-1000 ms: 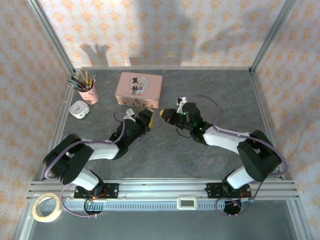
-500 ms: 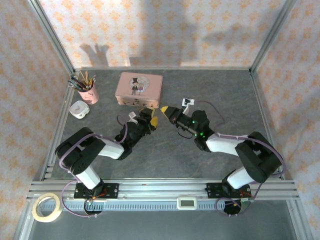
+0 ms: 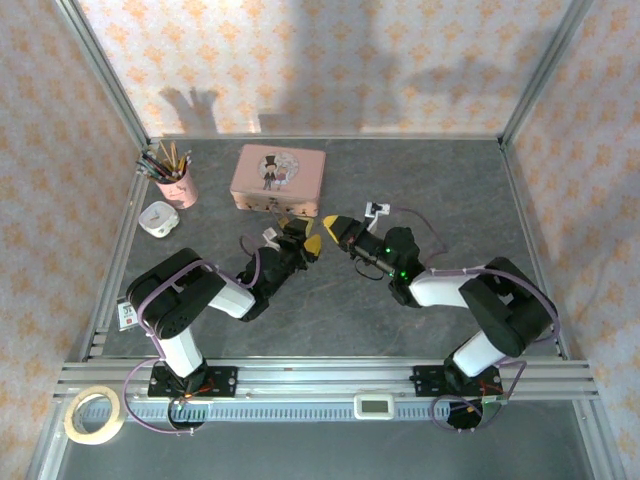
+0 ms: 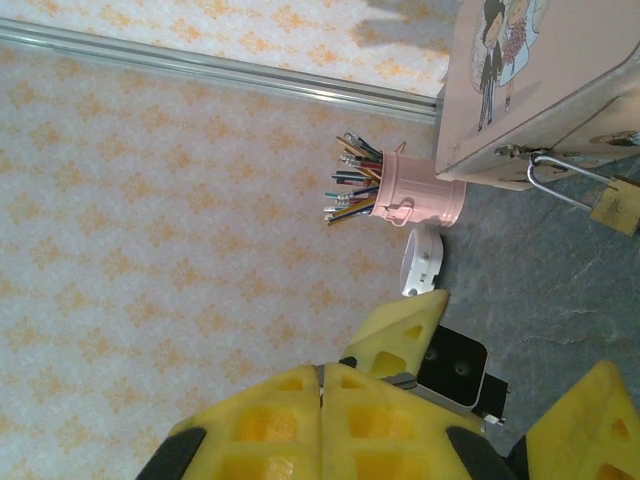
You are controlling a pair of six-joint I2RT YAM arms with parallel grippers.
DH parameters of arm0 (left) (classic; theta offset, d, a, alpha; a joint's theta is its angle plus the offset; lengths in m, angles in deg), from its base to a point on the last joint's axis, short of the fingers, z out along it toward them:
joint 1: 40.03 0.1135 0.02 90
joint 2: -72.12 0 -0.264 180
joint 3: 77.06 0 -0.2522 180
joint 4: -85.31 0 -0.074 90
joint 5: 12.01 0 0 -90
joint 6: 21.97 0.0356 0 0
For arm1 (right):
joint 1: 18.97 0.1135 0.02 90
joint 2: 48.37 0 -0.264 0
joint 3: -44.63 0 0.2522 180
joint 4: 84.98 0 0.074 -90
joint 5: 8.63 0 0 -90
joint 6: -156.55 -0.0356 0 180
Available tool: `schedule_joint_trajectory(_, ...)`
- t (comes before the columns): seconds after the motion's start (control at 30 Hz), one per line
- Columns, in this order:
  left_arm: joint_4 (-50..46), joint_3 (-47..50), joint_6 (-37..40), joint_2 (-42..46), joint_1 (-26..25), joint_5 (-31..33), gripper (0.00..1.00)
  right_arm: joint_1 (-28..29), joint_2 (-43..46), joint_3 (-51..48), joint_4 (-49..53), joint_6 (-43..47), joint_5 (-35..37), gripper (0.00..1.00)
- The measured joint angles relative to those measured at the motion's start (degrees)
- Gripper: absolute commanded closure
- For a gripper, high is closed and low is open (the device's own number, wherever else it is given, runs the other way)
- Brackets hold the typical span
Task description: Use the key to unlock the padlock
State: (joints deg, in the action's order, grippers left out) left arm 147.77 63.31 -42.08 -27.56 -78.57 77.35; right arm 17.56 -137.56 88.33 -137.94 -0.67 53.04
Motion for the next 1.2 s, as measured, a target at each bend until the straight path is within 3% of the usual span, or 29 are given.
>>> schedule_joint_trajectory(0.5,8.9,-0.8,0.3,0.0,0.0,0.3,0.57,0.0,-6.7,-1.2,-7.3,-6.1,-0.2,1.00)
schedule_joint_trajectory(0.83,10.7,-0.8,0.2,-1.7,0.0,-0.1,0.84,0.0,-6.7,-1.2,-8.4,-6.3,-0.2,1.00)
schedule_joint_trajectory(0.97,11.4,-0.8,0.0,-3.0,0.0,-0.5,1.00,0.0,-6.7,-1.2,-8.8,-6.3,-0.2,1.00)
schedule_joint_trajectory(1.17,12.3,-0.8,0.4,-3.9,-0.1,-0.6,1.00,0.0,-6.5,-1.1,-7.9,-6.0,-0.2,1.00)
schedule_joint_trajectory(1.2,12.3,-0.8,0.6,-3.9,-0.1,-0.6,1.00,0.0,-6.3,-1.1,-7.4,-5.6,-0.2,0.94)
